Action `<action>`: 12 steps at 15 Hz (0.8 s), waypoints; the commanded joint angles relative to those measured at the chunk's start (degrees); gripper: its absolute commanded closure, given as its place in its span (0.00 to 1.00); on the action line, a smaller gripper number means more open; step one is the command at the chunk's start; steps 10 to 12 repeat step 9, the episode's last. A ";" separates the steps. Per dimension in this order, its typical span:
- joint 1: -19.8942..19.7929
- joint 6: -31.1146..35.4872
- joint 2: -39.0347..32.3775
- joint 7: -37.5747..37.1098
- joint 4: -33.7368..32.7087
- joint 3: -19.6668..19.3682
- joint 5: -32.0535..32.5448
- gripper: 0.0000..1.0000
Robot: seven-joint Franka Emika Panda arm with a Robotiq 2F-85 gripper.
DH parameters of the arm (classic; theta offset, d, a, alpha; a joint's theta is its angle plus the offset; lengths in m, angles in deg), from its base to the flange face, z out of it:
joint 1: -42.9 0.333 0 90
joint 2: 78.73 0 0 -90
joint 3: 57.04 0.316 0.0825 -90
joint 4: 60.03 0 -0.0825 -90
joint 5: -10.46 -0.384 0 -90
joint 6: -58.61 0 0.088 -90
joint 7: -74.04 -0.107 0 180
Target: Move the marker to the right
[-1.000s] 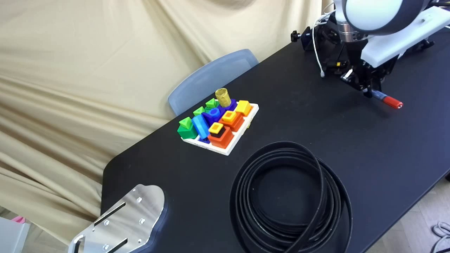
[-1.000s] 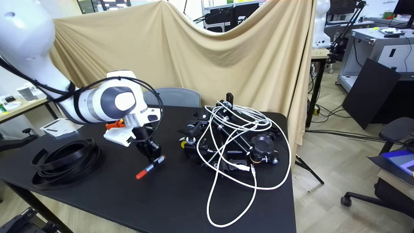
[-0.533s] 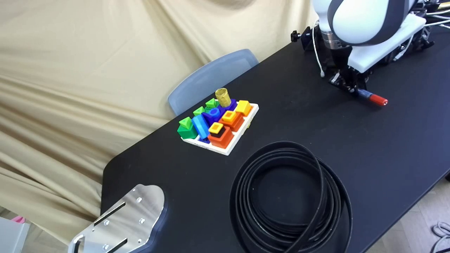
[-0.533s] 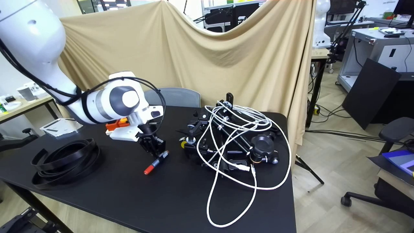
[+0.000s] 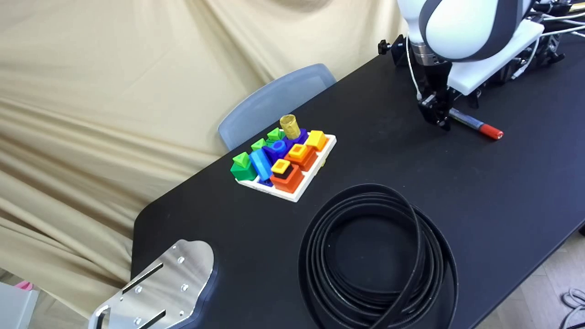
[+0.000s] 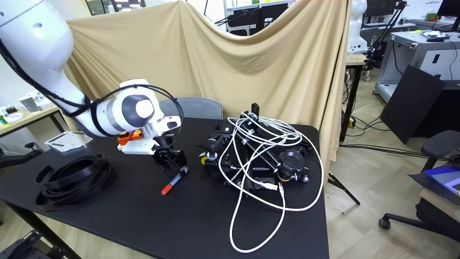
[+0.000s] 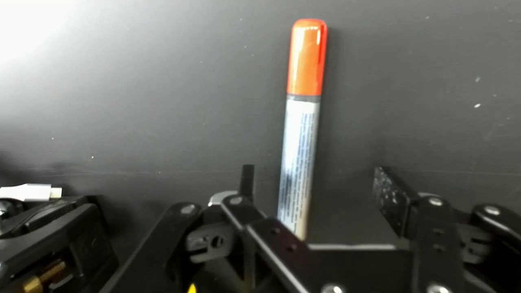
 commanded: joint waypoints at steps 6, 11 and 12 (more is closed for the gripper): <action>2.07 -5.86 9.98 -4.29 2.10 0.24 1.27 0.00; 2.39 -10.74 13.27 -5.77 2.58 2.40 0.64 0.00; 2.39 -10.74 13.27 -5.77 2.58 2.40 0.64 0.00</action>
